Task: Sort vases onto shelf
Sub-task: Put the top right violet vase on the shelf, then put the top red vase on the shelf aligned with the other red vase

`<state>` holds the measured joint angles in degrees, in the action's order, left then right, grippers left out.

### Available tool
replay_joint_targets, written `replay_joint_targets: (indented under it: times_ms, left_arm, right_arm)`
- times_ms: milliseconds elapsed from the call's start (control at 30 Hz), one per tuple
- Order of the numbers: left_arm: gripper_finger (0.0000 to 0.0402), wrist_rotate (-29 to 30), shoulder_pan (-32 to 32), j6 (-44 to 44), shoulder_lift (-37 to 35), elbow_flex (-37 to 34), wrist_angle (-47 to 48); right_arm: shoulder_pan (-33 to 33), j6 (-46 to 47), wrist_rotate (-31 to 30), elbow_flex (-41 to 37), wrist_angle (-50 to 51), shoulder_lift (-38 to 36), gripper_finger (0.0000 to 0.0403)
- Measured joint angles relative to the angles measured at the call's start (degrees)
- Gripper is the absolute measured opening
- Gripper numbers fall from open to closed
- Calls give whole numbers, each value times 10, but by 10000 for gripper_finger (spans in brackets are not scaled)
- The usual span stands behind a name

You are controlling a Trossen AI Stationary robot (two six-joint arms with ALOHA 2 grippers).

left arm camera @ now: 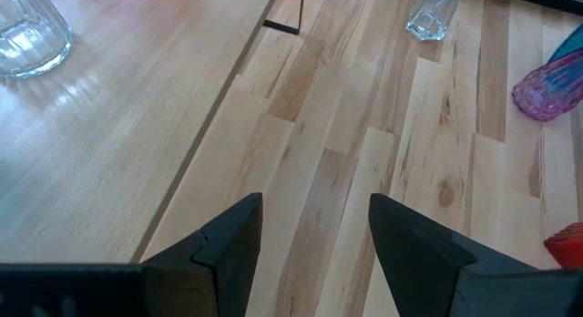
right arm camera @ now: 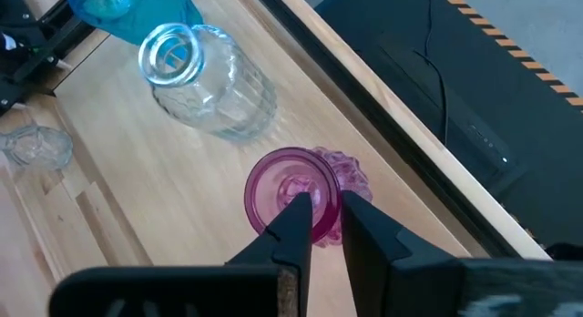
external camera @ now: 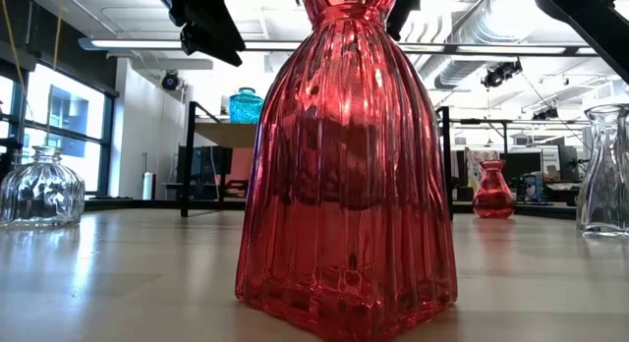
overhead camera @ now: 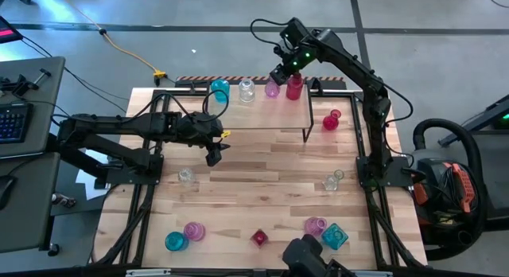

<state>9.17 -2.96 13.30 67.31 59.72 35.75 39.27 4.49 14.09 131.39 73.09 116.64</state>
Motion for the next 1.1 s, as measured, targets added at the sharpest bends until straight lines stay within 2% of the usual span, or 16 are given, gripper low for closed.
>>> replay_joint_targets:
  times_ms: [500, 767, 1100]
  left_arm:
    - [193, 0, 0, 0, 0, 0, 0]
    - [193, 0, 0, 0, 0, 0, 0]
    - [193, 0, 0, 0, 0, 0, 9]
  right_arm:
    - [-3, 10, 11, 1, -6, 0, 41]
    - [-1, 6, 13, 31, -15, -15, 41]
    - [5, -16, 9, 36, 75, -61, 41]
